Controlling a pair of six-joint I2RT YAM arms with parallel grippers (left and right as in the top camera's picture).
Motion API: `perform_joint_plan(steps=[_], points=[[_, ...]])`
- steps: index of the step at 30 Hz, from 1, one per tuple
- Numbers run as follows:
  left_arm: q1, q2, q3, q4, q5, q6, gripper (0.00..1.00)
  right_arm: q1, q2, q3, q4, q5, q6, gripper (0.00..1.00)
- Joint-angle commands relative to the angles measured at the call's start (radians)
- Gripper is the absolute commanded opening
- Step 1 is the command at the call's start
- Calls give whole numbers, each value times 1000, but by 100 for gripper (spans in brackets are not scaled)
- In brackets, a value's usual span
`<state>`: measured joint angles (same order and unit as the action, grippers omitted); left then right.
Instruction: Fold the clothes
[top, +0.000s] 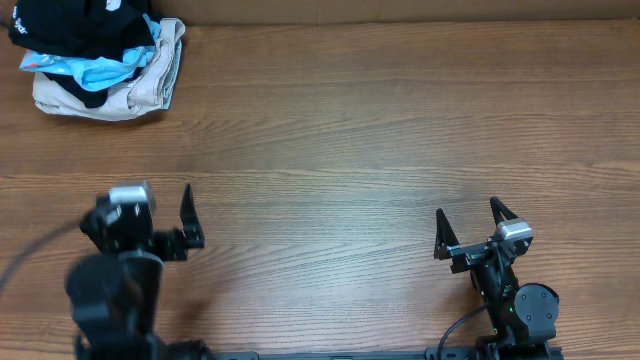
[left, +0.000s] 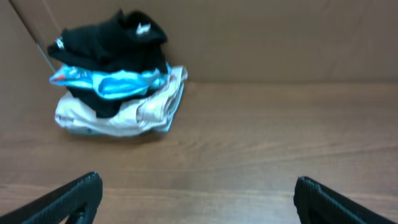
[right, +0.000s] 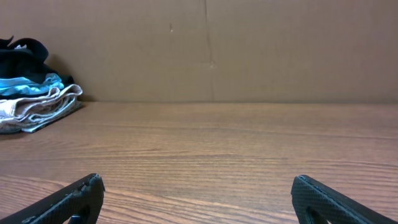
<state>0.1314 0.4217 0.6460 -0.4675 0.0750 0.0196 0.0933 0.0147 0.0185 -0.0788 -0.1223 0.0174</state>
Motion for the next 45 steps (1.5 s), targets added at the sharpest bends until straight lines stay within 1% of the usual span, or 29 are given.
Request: perform_joint_plan(steps=[1,3,6,11,15,18,20,45], points=[[-1,-188,-205,118,8,-98,100,5,-12,-10,5,14,-7,100],[-1,-280,-310,205,8,-142,100,5,-12,-10,5,14,-7,100],[-1,-359,-420,301,8,-194,100,5,-12,-10,5,14,-7,100],[-1,-419,-551,426,8,-216,100,5,-12,-10,5,14,-7,100],[-1,-418,-606,470,3,-219,100,5,-12,-10,5,14,-7,100],[-2,-418,-643,461,-3,-220,100,5,-12,-10,5,14,-7,100],[-2,-418,-641,391,-5,-226,99,5,-12,-10,5,14,-7,100],[-1,-417,-641,395,-7,-226,100,5,-12,-10,5,13,-7,100]])
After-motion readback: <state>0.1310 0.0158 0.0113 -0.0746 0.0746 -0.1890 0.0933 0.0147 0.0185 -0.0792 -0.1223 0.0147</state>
